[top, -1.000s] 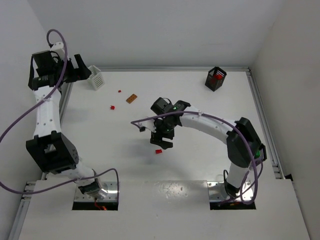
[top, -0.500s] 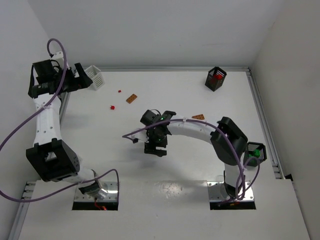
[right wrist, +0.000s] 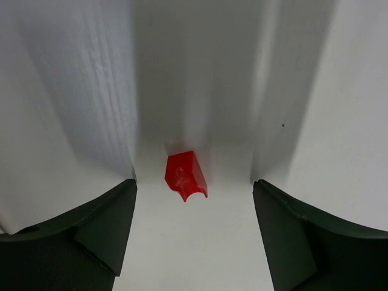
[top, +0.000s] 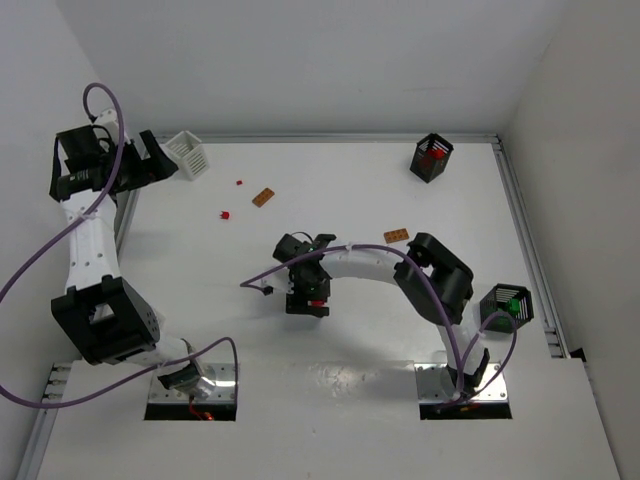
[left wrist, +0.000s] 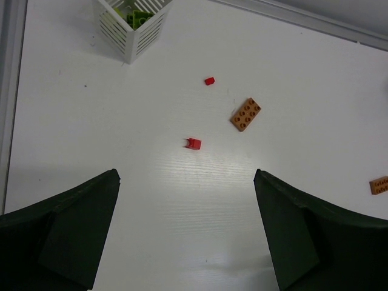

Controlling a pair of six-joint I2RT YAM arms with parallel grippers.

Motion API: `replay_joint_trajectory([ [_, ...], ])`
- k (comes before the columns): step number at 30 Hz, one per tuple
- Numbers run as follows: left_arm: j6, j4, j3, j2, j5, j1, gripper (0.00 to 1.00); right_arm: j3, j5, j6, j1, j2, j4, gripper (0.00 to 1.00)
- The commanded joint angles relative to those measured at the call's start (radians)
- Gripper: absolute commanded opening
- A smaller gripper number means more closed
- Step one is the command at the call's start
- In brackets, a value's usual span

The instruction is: Sort the legos into containers by color

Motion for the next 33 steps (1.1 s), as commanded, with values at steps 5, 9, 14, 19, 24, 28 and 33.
replay_joint_trajectory([
  [5,0.004,0.024,-0.026,-0.025,0.012,0.010,0.99,0.015,0.037,0.011,0.007,0.015,0.056,0.72],
  [9,0.004,0.034,-0.035,-0.015,0.012,0.010,0.99,0.015,0.037,0.011,0.007,0.024,0.066,0.64],
  [14,0.004,0.034,-0.035,-0.015,0.002,0.010,0.99,0.006,0.018,0.011,0.016,0.024,0.066,0.42],
  [19,0.030,0.018,-0.024,0.008,-0.018,-0.022,0.99,0.036,0.007,0.002,0.016,0.024,0.075,0.13],
  [24,0.099,0.006,-0.024,0.017,-0.007,-0.083,0.99,0.167,0.017,0.071,-0.062,0.012,-0.002,0.00],
  [28,0.199,-0.045,0.003,0.037,-0.112,-0.195,0.99,0.272,0.049,0.100,-0.250,-0.053,-0.011,0.00],
  [33,0.252,-0.045,-0.021,0.037,-0.093,-0.272,0.99,0.542,0.074,0.165,-0.505,-0.008,-0.065,0.00],
])
